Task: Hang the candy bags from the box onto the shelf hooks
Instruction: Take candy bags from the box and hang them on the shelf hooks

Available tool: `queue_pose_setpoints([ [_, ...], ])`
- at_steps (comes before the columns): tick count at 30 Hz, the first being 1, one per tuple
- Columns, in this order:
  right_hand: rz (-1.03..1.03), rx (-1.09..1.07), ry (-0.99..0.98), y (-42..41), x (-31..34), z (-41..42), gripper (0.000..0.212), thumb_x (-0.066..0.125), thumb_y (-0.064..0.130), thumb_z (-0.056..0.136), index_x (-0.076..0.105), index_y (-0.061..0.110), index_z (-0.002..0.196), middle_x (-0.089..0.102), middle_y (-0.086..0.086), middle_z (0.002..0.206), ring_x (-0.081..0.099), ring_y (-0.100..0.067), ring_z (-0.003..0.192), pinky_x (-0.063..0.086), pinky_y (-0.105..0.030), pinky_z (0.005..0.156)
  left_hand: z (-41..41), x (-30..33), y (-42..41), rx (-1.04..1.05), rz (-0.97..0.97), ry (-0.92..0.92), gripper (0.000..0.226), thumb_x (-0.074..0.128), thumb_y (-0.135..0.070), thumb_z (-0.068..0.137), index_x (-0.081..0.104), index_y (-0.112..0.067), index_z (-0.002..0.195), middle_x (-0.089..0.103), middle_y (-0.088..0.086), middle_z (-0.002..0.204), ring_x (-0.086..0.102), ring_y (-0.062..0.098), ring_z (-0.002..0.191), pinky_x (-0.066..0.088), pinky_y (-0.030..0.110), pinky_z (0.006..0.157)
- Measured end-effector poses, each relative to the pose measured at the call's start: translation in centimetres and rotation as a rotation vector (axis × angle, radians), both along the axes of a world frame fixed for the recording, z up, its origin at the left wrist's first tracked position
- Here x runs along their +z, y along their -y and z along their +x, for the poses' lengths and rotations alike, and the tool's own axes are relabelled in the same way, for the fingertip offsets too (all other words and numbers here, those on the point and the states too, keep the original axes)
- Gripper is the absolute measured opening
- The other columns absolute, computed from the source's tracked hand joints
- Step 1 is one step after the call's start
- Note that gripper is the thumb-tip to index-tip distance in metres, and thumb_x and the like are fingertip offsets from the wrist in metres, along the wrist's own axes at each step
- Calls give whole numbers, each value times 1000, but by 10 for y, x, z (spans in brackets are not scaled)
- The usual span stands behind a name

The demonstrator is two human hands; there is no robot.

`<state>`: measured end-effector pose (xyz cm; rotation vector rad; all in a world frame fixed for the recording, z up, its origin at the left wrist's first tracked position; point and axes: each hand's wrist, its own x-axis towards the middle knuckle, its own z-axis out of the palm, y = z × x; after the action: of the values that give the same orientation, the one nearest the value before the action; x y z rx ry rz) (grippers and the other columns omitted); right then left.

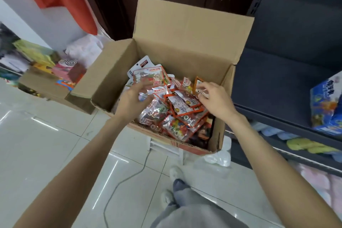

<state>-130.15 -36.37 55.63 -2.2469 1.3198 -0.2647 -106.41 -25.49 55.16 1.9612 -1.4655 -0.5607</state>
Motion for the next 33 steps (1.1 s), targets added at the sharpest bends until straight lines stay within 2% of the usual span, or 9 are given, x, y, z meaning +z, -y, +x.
queue_pose_setpoints([
  [2, 20, -27, -40, 19, -13, 16, 27, 55, 23, 96, 60, 21, 122, 58, -5, 125, 57, -26, 113, 48, -42, 92, 9, -9, 14, -31, -7, 29, 41, 71, -14, 85, 60, -14, 124, 65, -4, 111, 58, 5, 96, 41, 2, 81],
  [5, 88, -56, -155, 42, -31, 38, 34, 55, 37, 95, 56, 22, 126, 55, -8, 130, 54, -30, 117, 47, -41, 94, 25, -22, 28, -46, 38, 68, 45, 73, -17, 83, 59, -16, 126, 66, 1, 118, 61, 13, 103, 49, 24, 88],
  [9, 198, 72, -385, 50, -47, 56, 67, 48, 58, 93, 34, 23, 148, 32, -5, 153, 29, -29, 141, 32, -43, 109, 49, -35, 46, -126, 113, 174, 53, 75, -27, 80, 57, -14, 128, 63, 9, 121, 58, 29, 110, 52, 45, 88],
  [15, 217, 117, -528, 48, -54, 59, 95, 52, 70, 83, 13, 22, 154, 14, -1, 161, 10, -26, 147, 13, -49, 116, 72, -49, 86, -252, 195, 313, 64, 70, -45, 80, 54, -11, 132, 53, 16, 131, 45, 37, 124, 37, 48, 104],
  [18, 169, 104, -612, 44, -57, 72, 95, 53, 68, 84, 16, 16, 153, 19, -3, 160, 8, -26, 148, 5, -50, 117, 75, -55, 105, -303, 296, 317, 91, 53, -71, 76, 41, -10, 142, 40, 19, 144, 34, 37, 134, 28, 46, 110],
  [20, 75, 38, -548, 40, -60, 79, 72, 52, 52, 91, 33, 12, 147, 38, -8, 151, 17, -25, 146, 8, -43, 118, 76, -59, 114, -336, 335, 322, 101, 35, -80, 71, 33, -14, 147, 32, 18, 151, 27, 34, 139, 21, 47, 113],
  [23, -80, -20, -549, 36, -63, 87, 49, 47, 35, 91, 52, 6, 130, 61, -11, 127, 36, -27, 133, 24, -37, 113, 82, -67, 127, -366, 430, 278, 76, 43, -57, 90, 23, -16, 151, 19, 16, 157, 13, 30, 145, 13, 45, 116],
  [29, -197, -21, -711, 38, -66, 106, 35, 55, 22, 88, 57, 7, 120, 71, -10, 97, 55, -28, 110, 37, -36, 99, 96, -65, 152, -430, 466, 231, 87, 65, -42, 87, 14, -17, 153, 29, 17, 152, 20, 35, 142, 17, 43, 116],
  [33, -274, -66, -706, 31, -67, 100, 23, 78, 13, 55, 73, 18, 77, 63, -1, 53, 64, -21, 70, 49, -29, 76, 102, -64, 157, -439, 377, 267, 95, 76, -42, 77, 22, -14, 151, 37, 19, 143, 28, 33, 136, 17, 37, 112],
])
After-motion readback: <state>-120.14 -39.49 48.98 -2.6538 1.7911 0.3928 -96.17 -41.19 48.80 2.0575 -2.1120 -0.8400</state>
